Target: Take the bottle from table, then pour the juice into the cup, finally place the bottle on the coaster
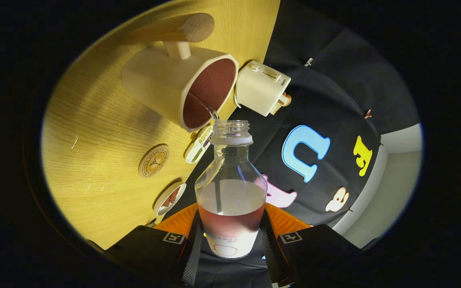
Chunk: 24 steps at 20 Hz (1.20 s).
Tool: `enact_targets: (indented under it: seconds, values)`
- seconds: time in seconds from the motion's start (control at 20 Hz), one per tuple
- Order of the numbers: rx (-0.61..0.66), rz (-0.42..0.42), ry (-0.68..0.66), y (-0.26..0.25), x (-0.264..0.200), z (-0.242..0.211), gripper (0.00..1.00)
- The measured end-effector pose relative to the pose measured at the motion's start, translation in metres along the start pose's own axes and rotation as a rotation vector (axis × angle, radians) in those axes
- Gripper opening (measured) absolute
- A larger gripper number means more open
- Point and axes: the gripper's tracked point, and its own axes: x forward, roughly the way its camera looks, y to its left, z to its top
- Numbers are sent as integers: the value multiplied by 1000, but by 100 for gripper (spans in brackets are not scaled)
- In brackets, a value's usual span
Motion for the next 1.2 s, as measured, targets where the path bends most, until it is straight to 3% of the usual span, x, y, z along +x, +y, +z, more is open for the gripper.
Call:
enact_targets:
  seconds: [1.2]
  values:
    - [-29,-25,-17,-2,4,-2,70]
